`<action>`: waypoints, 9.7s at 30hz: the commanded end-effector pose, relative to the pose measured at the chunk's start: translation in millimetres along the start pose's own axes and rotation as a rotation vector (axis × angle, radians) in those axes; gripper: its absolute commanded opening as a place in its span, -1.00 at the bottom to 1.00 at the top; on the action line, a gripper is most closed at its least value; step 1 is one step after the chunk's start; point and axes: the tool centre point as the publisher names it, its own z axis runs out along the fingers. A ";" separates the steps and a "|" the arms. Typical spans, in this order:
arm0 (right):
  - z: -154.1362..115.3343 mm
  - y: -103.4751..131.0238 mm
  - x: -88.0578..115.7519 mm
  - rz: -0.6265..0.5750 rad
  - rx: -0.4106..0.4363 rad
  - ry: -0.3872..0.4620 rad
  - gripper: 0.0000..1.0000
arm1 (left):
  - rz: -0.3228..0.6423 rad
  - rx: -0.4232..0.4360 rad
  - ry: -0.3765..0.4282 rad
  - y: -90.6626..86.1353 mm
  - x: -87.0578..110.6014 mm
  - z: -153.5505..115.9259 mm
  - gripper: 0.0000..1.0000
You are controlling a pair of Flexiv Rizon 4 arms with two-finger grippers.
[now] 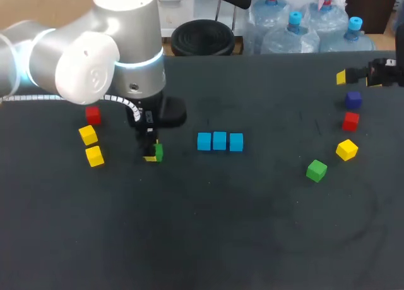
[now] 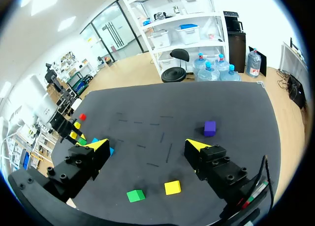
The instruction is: Place the blue cubes, place green cubes on the blue cubes, place the yellow cubes on the green cubes, then place the red cubes on the yellow cubes, and place purple cube on the red cubes.
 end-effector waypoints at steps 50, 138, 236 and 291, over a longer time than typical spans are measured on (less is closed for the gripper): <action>-0.6 0.2 0.2 0.000 0.002 0.000 1.00 | -0.060 -0.040 0.020 27.4 -95.4 -40.8 -1.00; -0.6 0.2 0.2 0.000 0.002 0.000 1.00 | -0.046 -0.058 0.012 42.1 -124.3 -27.2 -1.00; -0.6 0.2 0.2 0.000 0.002 0.000 1.00 | 0.067 -0.200 -0.005 32.7 -114.3 -81.6 1.00; -0.6 0.2 0.2 0.000 0.002 0.000 1.00 | 0.154 -0.049 -0.012 52.1 -114.1 -59.7 0.02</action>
